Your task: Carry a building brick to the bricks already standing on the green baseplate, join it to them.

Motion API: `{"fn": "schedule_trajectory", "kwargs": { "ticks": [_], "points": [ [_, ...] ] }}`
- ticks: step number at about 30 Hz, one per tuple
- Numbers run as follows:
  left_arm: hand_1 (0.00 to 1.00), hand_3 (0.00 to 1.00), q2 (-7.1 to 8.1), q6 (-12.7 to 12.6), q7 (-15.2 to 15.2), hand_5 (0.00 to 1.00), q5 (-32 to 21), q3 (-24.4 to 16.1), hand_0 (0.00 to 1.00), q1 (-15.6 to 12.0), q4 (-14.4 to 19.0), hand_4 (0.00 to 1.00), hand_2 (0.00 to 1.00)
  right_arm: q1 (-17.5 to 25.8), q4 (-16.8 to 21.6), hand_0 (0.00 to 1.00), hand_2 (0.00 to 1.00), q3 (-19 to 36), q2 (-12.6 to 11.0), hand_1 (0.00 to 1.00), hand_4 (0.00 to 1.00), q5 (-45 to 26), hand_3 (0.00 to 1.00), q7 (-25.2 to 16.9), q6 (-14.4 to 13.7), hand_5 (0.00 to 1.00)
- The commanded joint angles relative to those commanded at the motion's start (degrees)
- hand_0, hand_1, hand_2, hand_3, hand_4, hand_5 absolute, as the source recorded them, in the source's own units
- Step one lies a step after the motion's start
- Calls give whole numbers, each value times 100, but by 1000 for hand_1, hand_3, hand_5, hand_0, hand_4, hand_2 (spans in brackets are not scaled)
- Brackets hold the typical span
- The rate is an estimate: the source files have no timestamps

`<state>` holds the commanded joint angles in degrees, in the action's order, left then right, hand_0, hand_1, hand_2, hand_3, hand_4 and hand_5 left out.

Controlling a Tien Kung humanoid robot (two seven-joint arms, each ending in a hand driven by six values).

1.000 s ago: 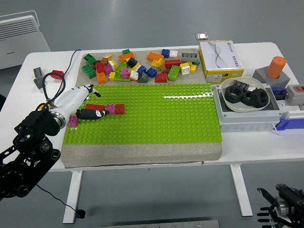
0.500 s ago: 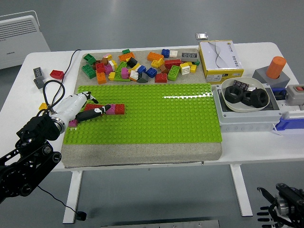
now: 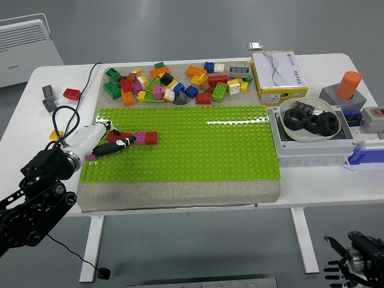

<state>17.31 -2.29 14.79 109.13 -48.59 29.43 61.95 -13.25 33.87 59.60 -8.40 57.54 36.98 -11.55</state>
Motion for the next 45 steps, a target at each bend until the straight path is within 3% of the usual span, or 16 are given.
{"fn": "schedule_trajectory", "kwargs": {
  "ticks": [24,45],
  "points": [
    [998,708,-81,67,180,998,46,-103,998,-57,-108,885,998,8,-13,542,604,-17,-5,519,871,-10,764,0,3,998],
    [998,702,-157,55,269,998,26,-61,998,-65,42,872,998,7,-17,542,604,-17,-8,516,872,-6,765,0,6,998]
  ]
}}
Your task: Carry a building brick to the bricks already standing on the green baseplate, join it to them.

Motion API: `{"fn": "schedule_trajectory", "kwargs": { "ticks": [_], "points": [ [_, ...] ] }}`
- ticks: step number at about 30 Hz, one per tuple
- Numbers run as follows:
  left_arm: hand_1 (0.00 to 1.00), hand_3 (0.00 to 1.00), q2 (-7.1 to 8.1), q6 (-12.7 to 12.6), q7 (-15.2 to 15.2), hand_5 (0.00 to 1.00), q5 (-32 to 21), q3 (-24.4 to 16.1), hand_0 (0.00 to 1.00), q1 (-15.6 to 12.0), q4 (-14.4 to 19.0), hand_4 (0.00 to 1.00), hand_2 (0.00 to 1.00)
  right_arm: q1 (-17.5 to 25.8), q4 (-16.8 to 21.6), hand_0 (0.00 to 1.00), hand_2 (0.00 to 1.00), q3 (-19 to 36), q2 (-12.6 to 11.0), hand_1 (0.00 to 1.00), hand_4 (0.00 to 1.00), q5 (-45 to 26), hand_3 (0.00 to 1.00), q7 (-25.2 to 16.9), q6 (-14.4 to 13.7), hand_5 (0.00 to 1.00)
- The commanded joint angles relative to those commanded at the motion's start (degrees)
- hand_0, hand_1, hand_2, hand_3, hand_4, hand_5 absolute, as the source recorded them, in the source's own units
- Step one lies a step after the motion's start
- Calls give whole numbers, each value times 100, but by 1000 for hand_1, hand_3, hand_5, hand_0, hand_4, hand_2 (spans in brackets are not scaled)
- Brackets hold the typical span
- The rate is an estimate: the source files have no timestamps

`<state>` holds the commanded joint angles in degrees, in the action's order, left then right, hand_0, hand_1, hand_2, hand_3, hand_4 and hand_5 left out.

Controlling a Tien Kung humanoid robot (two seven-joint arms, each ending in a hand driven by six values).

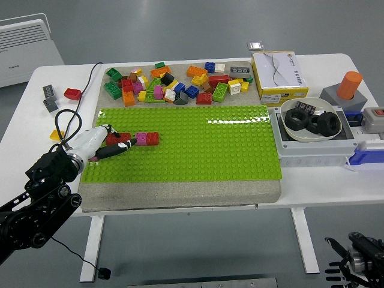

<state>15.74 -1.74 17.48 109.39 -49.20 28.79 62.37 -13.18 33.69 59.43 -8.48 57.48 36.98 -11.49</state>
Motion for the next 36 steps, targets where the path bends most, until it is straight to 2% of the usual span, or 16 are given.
{"fn": "schedule_trajectory", "kwargs": {
  "ticks": [11,18,19,24,25,28,30,31,33,36],
  "points": [
    [998,703,-2,-41,49,998,36,3,998,4,-82,861,998,-9,-8,541,604,-4,5,516,872,-8,765,0,0,998],
    [998,700,46,-87,107,990,179,-258,998,-81,119,851,998,1,-16,542,603,0,3,516,872,-3,765,0,5,998],
    [995,699,57,-104,118,920,203,-316,998,-101,171,832,998,2,-18,540,603,1,3,514,872,-2,764,0,7,998],
    [995,699,166,-299,158,920,283,-720,998,-318,627,832,998,18,-34,540,603,6,2,514,872,8,764,0,19,998],
    [983,724,187,-331,156,745,287,-784,998,-366,706,805,998,21,-36,540,602,5,2,514,873,7,765,0,20,998],
    [983,724,337,-525,7,745,214,-1116,998,-693,1075,805,998,41,-51,540,602,-20,-6,514,873,-32,765,0,17,998],
    [983,724,457,-728,-237,745,23,-1346,998,-959,1357,805,998,55,-66,540,602,-45,-13,514,873,-73,765,0,12,998],
    [826,728,497,-812,-353,532,-80,-1412,913,-1064,1466,787,848,59,-72,540,602,-53,-16,514,873,-88,763,0,11,998],
    [826,728,559,-999,-639,532,-336,-1474,913,-1299,1676,787,848,65,-86,540,602,-74,-19,514,873,-120,763,0,11,998],
    [826,728,549,-1242,-1064,532,-677,-1410,913,-1502,1767,787,848,70,-97,540,602,-153,-17,514,873,-205,763,0,3,998]
  ]
}}
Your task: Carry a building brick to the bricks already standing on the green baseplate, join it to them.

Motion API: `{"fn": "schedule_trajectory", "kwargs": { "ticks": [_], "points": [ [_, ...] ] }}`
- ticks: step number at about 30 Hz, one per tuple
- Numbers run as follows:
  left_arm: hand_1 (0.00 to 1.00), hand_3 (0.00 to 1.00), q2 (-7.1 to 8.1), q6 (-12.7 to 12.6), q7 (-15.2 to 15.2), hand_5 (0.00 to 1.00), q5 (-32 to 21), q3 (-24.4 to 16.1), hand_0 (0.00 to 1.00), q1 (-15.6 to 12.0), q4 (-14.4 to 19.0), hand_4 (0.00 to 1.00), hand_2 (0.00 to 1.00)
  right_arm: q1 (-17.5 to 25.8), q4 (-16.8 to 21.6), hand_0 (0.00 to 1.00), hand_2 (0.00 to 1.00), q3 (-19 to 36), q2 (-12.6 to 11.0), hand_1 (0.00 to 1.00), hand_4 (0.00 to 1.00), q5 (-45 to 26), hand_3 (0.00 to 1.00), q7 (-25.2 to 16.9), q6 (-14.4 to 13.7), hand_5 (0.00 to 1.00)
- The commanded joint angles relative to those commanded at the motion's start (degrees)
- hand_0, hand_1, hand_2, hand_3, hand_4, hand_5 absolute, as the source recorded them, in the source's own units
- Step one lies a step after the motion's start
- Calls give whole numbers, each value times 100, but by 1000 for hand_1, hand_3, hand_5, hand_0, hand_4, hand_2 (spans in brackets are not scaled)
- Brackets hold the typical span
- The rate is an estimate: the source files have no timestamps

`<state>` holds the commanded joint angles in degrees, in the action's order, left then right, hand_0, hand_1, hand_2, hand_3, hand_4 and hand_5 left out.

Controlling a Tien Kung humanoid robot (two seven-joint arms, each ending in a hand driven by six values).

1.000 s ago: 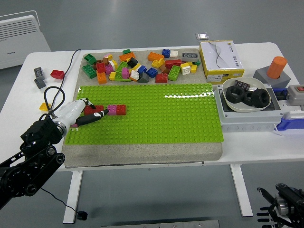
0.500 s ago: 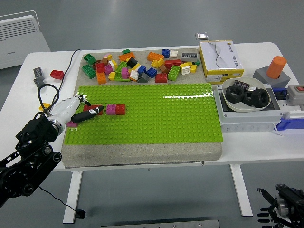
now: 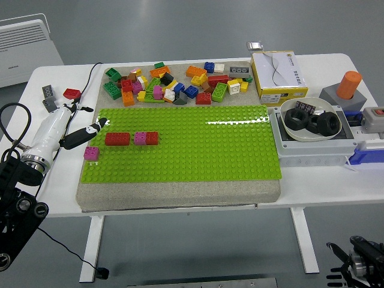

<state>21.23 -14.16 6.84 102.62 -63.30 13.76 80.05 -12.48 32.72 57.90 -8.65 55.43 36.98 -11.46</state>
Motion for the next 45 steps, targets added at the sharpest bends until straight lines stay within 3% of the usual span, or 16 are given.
{"fn": "schedule_trajectory", "kwargs": {
  "ticks": [1,6,7,12,13,18,19,24,25,37,38,45],
  "points": [
    [699,713,-41,-115,-169,204,-137,57,775,-52,-2,726,733,3,1,550,602,-74,0,517,898,-83,771,0,-16,998],
    [699,713,-171,-489,-819,204,-543,404,775,-110,-75,726,733,18,-5,550,602,-273,11,517,898,-328,771,0,-63,998],
    [664,717,-174,-534,-942,121,-590,488,743,-102,-95,704,714,18,-3,555,600,-288,13,531,897,-347,772,0,-67,998],
    [664,717,-135,-713,-1217,121,-734,773,743,-84,-196,704,714,11,10,555,600,-311,20,531,897,-378,772,0,-71,998],
    [558,710,-129,-747,-1243,109,-780,807,718,-93,-215,694,683,10,14,551,602,-314,21,530,895,-381,772,0,-73,998],
    [558,710,-112,-835,-1308,109,-1005,948,718,-119,-280,694,683,10,33,551,602,-301,23,530,895,-355,772,0,-71,998],
    [523,703,-110,-842,-1314,99,-1032,970,636,-120,-289,682,678,10,33,558,604,-298,23,532,897,-349,775,0,-69,998],
    [523,703,-112,-885,-1351,99,-1128,1058,636,-126,-314,682,678,18,22,558,604,-274,8,532,897,-308,775,0,-48,998],
    [500,699,-118,-900,-1353,97,-1138,1052,574,-133,-316,673,662,26,20,557,603,-269,2,531,898,-296,775,0,-42,998],
    [539,693,-212,-916,-1291,100,-1121,746,594,-171,-357,672,663,21,17,557,603,-218,6,530,897,-250,772,0,-15,998],
    [614,693,-212,-912,-1288,101,-1117,735,651,-169,-357,674,679,19,16,560,603,-213,8,529,895,-246,774,0,-13,998],
    [632,693,-217,-898,-1283,101,-1076,563,665,-206,-362,675,702,16,8,558,604,-192,9,529,896,-229,772,0,-4,998]
  ]
}}
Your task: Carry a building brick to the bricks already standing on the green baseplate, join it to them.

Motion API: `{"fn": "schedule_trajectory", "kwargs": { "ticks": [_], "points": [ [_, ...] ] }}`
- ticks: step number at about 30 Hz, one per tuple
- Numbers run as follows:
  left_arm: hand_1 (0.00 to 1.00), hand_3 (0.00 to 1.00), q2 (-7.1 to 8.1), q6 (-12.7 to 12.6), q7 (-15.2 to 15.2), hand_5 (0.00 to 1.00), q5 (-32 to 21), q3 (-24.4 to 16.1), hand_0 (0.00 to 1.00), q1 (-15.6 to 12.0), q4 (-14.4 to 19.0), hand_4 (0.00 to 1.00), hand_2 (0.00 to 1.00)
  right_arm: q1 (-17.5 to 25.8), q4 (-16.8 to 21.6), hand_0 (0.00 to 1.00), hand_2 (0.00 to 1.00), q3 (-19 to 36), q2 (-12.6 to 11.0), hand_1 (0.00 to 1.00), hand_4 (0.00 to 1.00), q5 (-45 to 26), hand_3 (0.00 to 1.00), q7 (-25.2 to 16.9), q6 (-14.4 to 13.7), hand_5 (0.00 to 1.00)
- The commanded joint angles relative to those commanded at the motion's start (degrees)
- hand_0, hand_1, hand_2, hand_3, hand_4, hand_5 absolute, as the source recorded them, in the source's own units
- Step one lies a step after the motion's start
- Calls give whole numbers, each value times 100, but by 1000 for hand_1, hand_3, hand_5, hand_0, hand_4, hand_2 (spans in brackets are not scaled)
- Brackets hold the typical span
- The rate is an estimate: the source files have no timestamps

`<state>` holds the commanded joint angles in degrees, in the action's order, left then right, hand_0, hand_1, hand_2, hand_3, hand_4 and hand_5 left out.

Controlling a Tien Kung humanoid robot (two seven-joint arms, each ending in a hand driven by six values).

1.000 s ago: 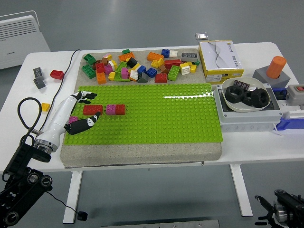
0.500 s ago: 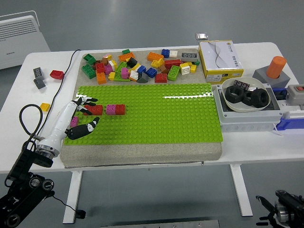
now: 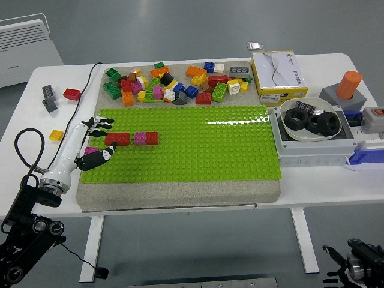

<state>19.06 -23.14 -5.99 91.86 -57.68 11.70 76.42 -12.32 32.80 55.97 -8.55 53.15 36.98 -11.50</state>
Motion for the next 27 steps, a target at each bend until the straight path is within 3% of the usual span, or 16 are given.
{"fn": "schedule_trajectory", "kwargs": {
  "ticks": [7,10,11,16,17,22,23,27],
  "points": [
    [639,697,32,94,4,101,187,-535,668,-73,14,675,709,6,-10,553,609,8,6,532,939,2,780,0,0,998],
    [639,697,147,406,121,101,351,-849,668,-64,37,675,709,2,-13,553,609,7,3,532,939,-1,780,0,-3,998],
    [782,710,188,512,147,2,398,-927,777,-49,52,565,775,-3,-13,548,610,8,0,529,940,3,780,0,-1,998],
    [782,710,292,1059,341,2,747,-1331,777,19,144,565,775,-18,-7,548,610,18,-11,529,940,34,780,0,7,998],
    [940,743,292,1208,402,2,860,-1435,948,21,167,605,904,-18,-5,546,610,17,-11,522,942,35,780,0,8,998],
    [940,743,334,1632,652,2,1173,-1637,948,-13,202,605,904,-24,8,546,610,-4,-9,522,942,51,780,0,14,998],
    [998,799,366,1704,714,2,1246,-1643,996,-22,197,656,988,-26,12,546,611,-23,-7,522,944,39,783,0,7,998],
    [998,799,510,1945,907,2,1357,-1580,996,-7,156,656,988,-19,18,546,611,-116,4,522,944,-85,783,0,-50,998]
  ]
}}
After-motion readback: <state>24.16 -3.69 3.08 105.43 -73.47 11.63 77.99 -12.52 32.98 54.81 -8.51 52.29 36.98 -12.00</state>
